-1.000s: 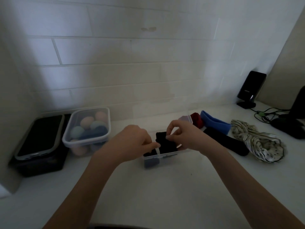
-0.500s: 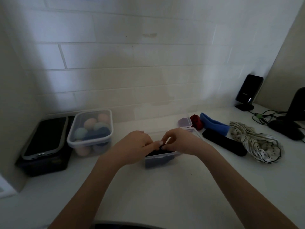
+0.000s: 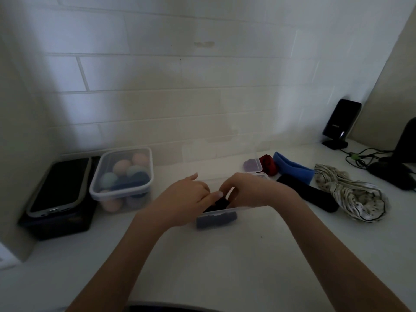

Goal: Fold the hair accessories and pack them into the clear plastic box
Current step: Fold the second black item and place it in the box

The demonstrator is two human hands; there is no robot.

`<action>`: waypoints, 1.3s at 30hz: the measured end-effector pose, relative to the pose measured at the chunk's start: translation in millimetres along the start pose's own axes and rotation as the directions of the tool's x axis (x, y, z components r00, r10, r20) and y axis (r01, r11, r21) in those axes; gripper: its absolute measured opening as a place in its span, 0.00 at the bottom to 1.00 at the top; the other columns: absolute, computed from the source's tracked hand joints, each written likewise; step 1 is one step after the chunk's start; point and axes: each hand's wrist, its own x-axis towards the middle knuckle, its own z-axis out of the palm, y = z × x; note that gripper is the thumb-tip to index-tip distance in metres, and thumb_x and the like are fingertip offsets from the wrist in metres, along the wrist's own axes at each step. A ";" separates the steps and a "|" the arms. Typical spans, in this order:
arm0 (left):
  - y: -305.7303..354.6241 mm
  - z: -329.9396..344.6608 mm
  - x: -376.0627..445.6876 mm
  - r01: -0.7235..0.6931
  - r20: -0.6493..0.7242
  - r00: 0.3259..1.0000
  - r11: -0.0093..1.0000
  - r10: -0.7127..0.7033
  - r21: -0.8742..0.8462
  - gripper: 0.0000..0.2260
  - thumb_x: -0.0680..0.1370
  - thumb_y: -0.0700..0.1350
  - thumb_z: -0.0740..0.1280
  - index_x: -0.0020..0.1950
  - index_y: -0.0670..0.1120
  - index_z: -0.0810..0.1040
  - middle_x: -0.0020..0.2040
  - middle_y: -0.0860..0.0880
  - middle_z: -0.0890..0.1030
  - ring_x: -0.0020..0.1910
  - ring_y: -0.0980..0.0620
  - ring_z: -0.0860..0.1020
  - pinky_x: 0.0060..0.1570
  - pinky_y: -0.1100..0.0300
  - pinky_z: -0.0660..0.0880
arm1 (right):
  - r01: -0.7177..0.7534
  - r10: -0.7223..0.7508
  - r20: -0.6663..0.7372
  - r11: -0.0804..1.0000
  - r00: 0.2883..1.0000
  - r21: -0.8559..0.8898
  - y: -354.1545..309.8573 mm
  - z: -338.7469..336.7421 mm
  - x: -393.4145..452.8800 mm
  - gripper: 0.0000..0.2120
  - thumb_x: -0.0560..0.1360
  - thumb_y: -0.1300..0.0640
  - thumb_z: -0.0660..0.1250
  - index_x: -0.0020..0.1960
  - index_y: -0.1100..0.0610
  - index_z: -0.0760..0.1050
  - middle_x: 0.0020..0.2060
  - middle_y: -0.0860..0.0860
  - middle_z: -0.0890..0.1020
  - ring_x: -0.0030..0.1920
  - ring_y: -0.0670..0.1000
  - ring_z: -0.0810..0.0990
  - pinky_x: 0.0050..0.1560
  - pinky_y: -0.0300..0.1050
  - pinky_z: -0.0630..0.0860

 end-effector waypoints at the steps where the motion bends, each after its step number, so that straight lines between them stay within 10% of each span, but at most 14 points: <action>1: 0.1 0.8 -1.4 0.013 -0.008 1.000 1.000 -0.013 -0.025 0.25 0.81 0.56 0.47 0.53 0.44 0.80 0.54 0.48 0.81 0.62 0.51 0.74 0.72 0.61 0.53 | 0.004 -0.004 -0.010 1.000 1.000 -0.010 -0.7 1.2 1.9 0.13 0.72 0.60 0.69 0.56 0.53 0.79 0.49 0.47 0.82 0.42 0.44 0.77 0.38 0.29 0.70; 4: 3.0 2.2 -5.1 0.021 -0.034 0.999 0.998 -0.023 -0.057 0.22 0.81 0.54 0.49 0.55 0.45 0.80 0.59 0.50 0.79 0.67 0.49 0.70 0.69 0.63 0.54 | 0.012 -0.015 -0.043 0.997 0.999 -0.076 -2.5 8.8 11.1 0.16 0.72 0.59 0.70 0.59 0.55 0.76 0.55 0.50 0.80 0.46 0.47 0.77 0.42 0.34 0.70; 10: 1.5 5.1 1.6 0.071 -0.043 0.997 0.997 -0.071 0.011 0.19 0.81 0.52 0.51 0.37 0.46 0.72 0.34 0.46 0.76 0.35 0.48 0.73 0.75 0.57 0.52 | 0.018 -0.017 0.008 0.996 1.000 -0.085 -0.4 4.4 9.4 0.15 0.70 0.57 0.71 0.57 0.54 0.79 0.53 0.51 0.83 0.48 0.49 0.80 0.49 0.40 0.75; 28: 13.7 -0.9 -0.7 0.115 0.028 0.993 0.993 -0.116 0.029 0.16 0.82 0.49 0.50 0.56 0.46 0.76 0.52 0.42 0.82 0.64 0.42 0.72 0.70 0.59 0.46 | 0.006 0.033 0.134 0.959 0.990 -0.283 -10.7 3.5 20.6 0.26 0.67 0.50 0.75 0.62 0.55 0.76 0.58 0.54 0.81 0.54 0.55 0.81 0.59 0.52 0.77; 34: 5.6 0.6 0.8 0.124 0.006 0.992 0.986 -0.124 -0.108 0.14 0.81 0.46 0.54 0.44 0.44 0.76 0.40 0.45 0.80 0.42 0.47 0.77 0.73 0.55 0.55 | -0.004 0.001 0.084 0.999 0.996 0.032 2.1 -2.6 4.0 0.22 0.71 0.55 0.72 0.64 0.53 0.75 0.62 0.48 0.79 0.45 0.48 0.83 0.44 0.40 0.82; 39: -2.4 3.5 -2.0 0.067 -0.216 0.969 0.969 -0.119 -0.236 0.11 0.80 0.43 0.58 0.49 0.46 0.80 0.46 0.49 0.82 0.47 0.51 0.73 0.47 0.60 0.67 | 0.037 -0.003 -0.126 0.964 0.992 0.264 19.7 -5.5 -17.1 0.18 0.73 0.56 0.70 0.62 0.54 0.76 0.52 0.42 0.81 0.42 0.42 0.83 0.42 0.36 0.80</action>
